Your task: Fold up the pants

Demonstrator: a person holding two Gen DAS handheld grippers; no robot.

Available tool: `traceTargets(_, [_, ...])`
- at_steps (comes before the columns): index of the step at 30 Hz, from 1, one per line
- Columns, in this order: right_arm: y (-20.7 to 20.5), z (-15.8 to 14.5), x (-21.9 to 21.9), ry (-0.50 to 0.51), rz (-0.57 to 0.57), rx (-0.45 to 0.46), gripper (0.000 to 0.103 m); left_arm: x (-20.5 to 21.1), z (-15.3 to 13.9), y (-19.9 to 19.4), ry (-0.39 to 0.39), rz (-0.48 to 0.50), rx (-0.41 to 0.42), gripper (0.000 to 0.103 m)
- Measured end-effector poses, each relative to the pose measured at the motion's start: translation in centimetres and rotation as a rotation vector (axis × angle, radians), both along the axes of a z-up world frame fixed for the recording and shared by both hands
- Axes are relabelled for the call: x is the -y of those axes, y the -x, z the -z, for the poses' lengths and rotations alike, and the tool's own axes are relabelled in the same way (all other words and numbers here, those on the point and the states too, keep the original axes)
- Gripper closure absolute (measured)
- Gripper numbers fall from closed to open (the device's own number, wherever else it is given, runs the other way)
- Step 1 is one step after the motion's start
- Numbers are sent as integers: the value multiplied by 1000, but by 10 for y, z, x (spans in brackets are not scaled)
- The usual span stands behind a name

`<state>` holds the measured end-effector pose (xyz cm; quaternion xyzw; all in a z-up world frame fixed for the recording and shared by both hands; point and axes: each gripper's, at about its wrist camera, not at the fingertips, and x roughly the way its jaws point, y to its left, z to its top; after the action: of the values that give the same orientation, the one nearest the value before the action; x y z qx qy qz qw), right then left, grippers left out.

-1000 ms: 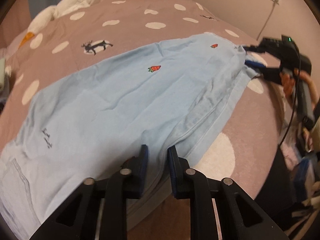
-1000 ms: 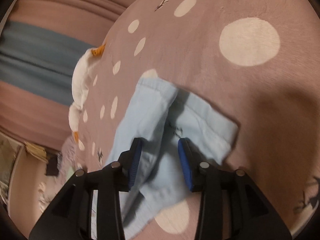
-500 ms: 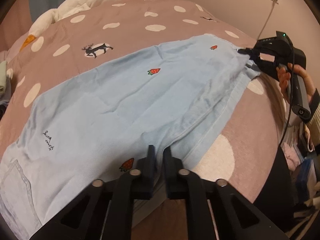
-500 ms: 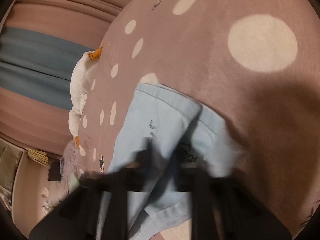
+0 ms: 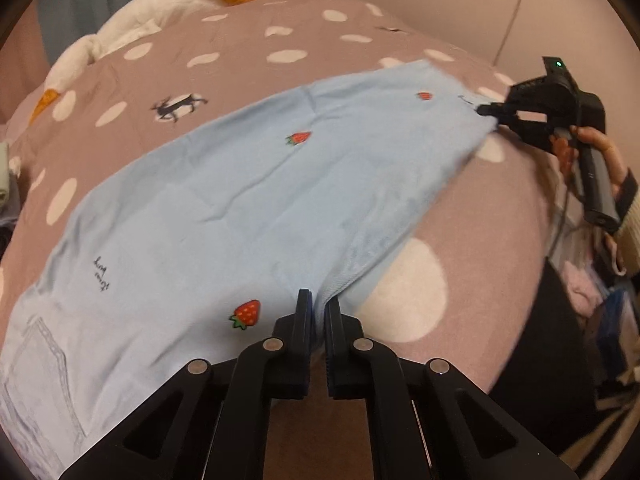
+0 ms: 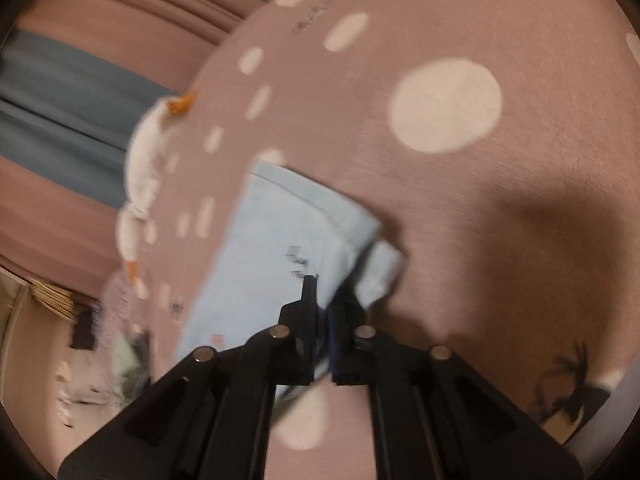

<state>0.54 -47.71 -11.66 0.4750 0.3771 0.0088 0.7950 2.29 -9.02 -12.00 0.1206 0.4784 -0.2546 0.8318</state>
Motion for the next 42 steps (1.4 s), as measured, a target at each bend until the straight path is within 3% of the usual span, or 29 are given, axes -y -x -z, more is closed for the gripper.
traceTargets(2, [8, -2, 12, -83, 23, 39, 91, -3, -4, -1, 21, -16, -7, 97])
traceTargets(4, [17, -11, 23, -82, 53, 74, 63, -9, -10, 0, 52, -31, -19, 96])
traceTargets(6, [27, -19, 31, -78, 70, 92, 58, -18, -19, 4, 93, -44, -21, 94])
traceTargets(11, [31, -9, 35, -58, 51, 4, 58, -43, -33, 9, 150, -126, 7, 71])
traceTargets(15, [15, 0, 24, -98, 24, 51, 58, -73, -28, -4, 169, -265, -4, 71])
traceTargets(17, [1, 4, 17, -91, 0, 59, 71, -91, -21, -11, 171, -339, -14, 71])
traceTargets(18, [-2, 7, 16, -105, -14, 59, 93, -99, -17, -15, 158, -382, -22, 71])
traceTargets(21, [-2, -5, 18, -114, 0, 84, 94, -128, -4, -21, 133, -498, -56, 71])
traceTargets(23, [7, -26, 25, -92, 22, 154, 94, -139, 2, -20, 128, -520, -70, 71])
traceTargets(25, [8, -51, 16, 48, 2, 169, 94, -141, 4, -19, 139, -514, -74, 71])
traceTargets(28, [0, -59, 0, 228, -26, 83, 93, -131, 4, -20, 81, -502, -59, 71])
traceTargets(31, [-9, -32, 10, 220, -21, -31, 87, -128, 3, -20, 64, -494, -53, 71])
traceTargets(35, [-10, -22, 30, 216, 9, -17, 77, -136, -2, -16, 68, -487, -69, 71])
traceTargets(36, [-7, -31, 33, 237, 31, -16, 71, -139, -6, -13, 72, -490, -64, 71])
traceTargets(39, [5, -62, 19, 433, 39, 44, 67, -147, -24, -2, 86, -494, -9, 71])
traceTargets(42, [4, -81, -16, 455, -128, 153, 67, -165, -38, 5, 108, -533, 49, 60])
